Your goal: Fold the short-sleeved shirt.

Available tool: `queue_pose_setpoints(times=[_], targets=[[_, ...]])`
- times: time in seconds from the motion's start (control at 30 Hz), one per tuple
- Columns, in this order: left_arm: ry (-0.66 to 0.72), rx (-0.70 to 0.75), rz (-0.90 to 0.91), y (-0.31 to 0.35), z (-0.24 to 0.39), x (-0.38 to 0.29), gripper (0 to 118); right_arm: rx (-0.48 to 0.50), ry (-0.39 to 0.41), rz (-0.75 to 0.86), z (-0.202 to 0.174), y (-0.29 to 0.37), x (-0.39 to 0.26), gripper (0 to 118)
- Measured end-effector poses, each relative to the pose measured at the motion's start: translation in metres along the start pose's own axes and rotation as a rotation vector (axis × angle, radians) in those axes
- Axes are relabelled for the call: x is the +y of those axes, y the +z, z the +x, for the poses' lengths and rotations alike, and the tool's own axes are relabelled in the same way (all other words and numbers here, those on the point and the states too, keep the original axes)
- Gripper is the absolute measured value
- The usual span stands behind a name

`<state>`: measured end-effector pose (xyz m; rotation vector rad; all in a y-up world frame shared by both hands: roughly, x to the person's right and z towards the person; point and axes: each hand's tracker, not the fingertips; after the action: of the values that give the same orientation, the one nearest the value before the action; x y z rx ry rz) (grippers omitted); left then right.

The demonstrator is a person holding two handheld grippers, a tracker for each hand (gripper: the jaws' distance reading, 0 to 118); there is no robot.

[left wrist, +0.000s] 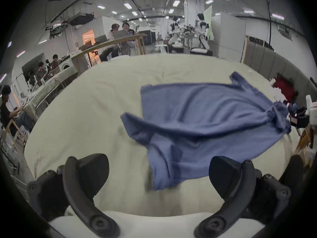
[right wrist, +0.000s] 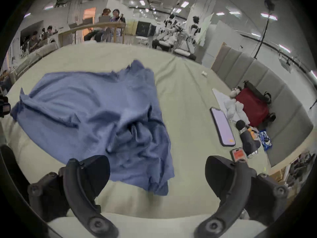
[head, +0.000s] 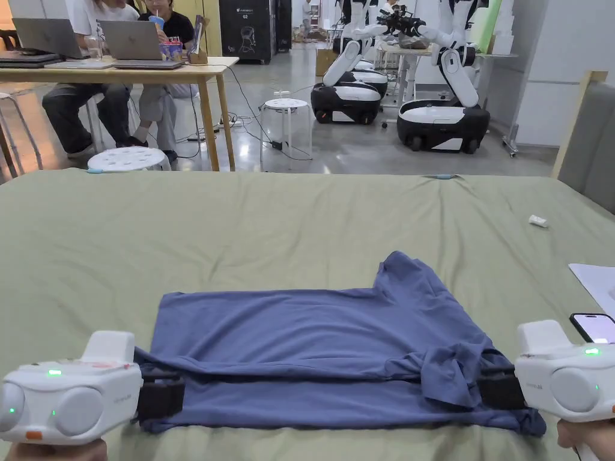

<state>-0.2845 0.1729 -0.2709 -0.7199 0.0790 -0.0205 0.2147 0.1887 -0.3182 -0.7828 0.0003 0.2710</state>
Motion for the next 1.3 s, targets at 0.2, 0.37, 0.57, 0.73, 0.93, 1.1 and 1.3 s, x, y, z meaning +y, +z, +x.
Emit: queue_pose_setpoints(times=[0.2, 0.37, 0.57, 0.73, 0.93, 1.1, 1.3], targets=[[0.023, -0.013, 0.107, 0.017, 0.017, 0.042, 81, 0.031, 0.002, 0.094, -0.025, 0.010, 0.042, 84], [0.041, 0.025, 0.145, -0.004, 0.030, 0.056, 0, 0.041, -0.017, 0.136, -0.042, -0.017, 0.071, 0], [0.052, 0.040, 0.099, -0.031, 0.025, 0.069, 0, 0.053, -0.037, 0.136, -0.046, -0.037, 0.094, 0], [0.081, 0.017, 0.072, -0.046, 0.012, 0.085, 0, 0.077, -0.038, 0.153, -0.046, -0.035, 0.096, 0], [0.073, 0.037, -0.014, -0.105, -0.001, 0.121, 0, 0.073, -0.009, 0.143, -0.050, -0.063, 0.104, 0], [0.188, -0.029, -0.092, -0.158, -0.009, 0.139, 55, 0.091, -0.025, 0.121, -0.053, -0.079, 0.107, 0], [0.152, 0.014, -0.112, -0.203, -0.008, 0.152, 97, 0.112, -0.011, 0.108, -0.054, -0.091, 0.104, 0]])
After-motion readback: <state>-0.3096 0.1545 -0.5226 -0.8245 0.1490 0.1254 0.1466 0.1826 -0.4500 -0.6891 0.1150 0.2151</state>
